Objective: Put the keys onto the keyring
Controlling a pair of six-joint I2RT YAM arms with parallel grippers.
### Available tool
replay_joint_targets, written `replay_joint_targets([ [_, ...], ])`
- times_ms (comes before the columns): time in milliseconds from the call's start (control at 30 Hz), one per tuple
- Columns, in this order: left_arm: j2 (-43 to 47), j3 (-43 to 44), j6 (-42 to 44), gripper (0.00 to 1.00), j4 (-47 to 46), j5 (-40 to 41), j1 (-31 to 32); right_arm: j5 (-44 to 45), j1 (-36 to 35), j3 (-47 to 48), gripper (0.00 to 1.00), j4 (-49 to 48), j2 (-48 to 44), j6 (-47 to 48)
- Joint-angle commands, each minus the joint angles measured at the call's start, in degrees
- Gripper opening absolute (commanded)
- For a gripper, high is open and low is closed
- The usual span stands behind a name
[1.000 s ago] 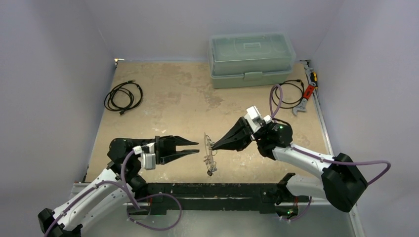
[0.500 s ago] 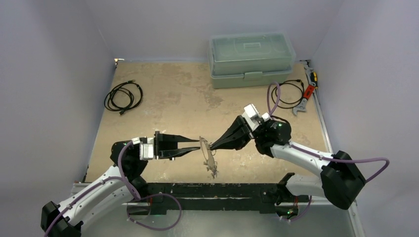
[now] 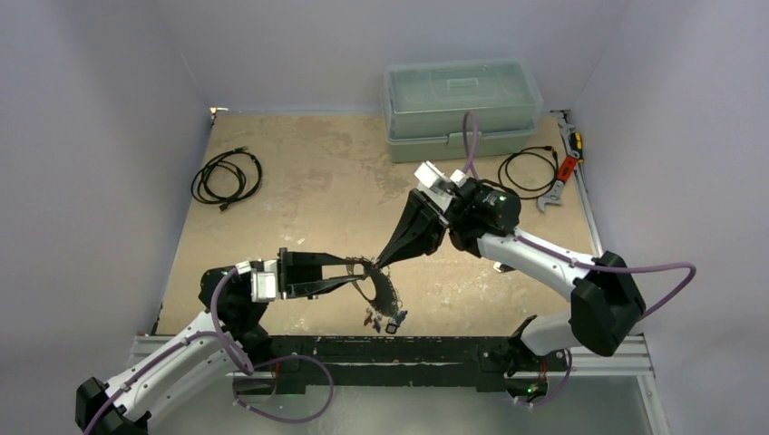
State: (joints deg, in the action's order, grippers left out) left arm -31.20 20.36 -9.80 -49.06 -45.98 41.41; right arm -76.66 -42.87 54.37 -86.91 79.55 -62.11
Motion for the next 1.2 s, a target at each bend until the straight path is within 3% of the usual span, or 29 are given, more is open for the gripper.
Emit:
replay_joint_targets([
  [0,0.3,-0.5,0.3,0.25,-1.6,1.2,0.3,-4.1,-0.8,6.6,0.0,-19.4,2.8,-8.1],
  [400,2.8,0.0,3.7,0.24,7.4,10.5,0.6,-2.9,-1.3,10.9,0.0,-18.8,7.3,-8.5],
  [967,2.1,0.8,6.2,0.23,10.5,13.9,1.2,3.4,1.5,7.3,0.0,-18.3,9.3,-1.1],
  [1067,2.4,1.0,7.7,0.23,12.4,15.0,1.2,7.4,2.8,3.7,0.0,-10.2,5.8,8.2],
  [1167,2.6,1.1,9.0,0.23,14.1,17.0,1.2,16.1,2.7,0.4,0.0,15.5,-2.9,31.4],
])
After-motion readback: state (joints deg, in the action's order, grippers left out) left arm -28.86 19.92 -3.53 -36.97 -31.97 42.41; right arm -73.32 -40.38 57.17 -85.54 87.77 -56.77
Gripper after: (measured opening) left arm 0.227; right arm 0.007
